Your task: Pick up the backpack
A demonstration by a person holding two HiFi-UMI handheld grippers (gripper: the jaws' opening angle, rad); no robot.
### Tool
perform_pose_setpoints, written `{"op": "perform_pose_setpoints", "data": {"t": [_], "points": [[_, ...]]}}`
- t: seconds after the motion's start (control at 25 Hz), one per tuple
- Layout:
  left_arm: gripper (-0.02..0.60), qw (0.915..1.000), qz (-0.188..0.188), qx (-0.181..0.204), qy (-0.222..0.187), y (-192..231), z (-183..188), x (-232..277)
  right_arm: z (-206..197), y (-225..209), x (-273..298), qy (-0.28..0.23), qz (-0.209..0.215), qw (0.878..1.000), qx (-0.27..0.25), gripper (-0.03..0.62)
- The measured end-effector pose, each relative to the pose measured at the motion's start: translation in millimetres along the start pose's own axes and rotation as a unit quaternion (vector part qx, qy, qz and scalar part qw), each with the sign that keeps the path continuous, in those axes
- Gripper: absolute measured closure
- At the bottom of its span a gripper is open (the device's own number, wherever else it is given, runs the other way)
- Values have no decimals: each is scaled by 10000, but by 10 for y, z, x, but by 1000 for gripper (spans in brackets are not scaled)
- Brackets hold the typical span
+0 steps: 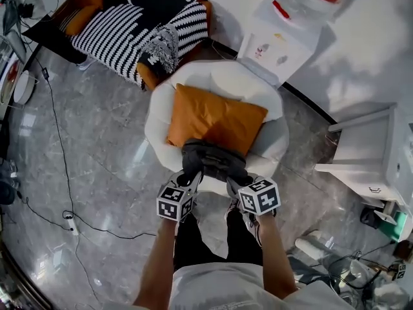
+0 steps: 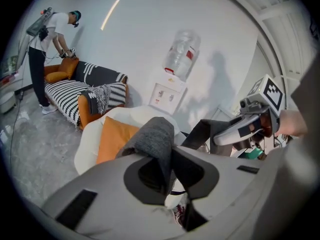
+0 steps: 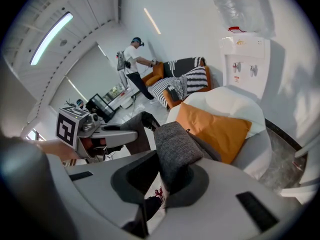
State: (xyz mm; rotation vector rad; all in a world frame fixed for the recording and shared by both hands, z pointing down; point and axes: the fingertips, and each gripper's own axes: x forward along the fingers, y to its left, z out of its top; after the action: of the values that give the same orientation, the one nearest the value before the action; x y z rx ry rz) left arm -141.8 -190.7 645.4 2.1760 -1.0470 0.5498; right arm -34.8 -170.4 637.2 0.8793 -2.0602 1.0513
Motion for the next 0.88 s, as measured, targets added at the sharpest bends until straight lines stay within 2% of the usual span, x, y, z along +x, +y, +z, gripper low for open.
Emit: {"op": "perform_pose_setpoints", "data": {"t": [0.4,0.64,0.88], "points": [[522,9999,-124,48,-33,-109,155,-284,189,90,-325,-74,-108,9996,-247,557],[522,9992,-273,269,-81,-271,279,-423,250,98,-640,-15,-32,9991,-422,557],[522,9981,-257,460,-326,-418,605,-545,505,79,-889,-414,-214,9981,-399,557]]}}
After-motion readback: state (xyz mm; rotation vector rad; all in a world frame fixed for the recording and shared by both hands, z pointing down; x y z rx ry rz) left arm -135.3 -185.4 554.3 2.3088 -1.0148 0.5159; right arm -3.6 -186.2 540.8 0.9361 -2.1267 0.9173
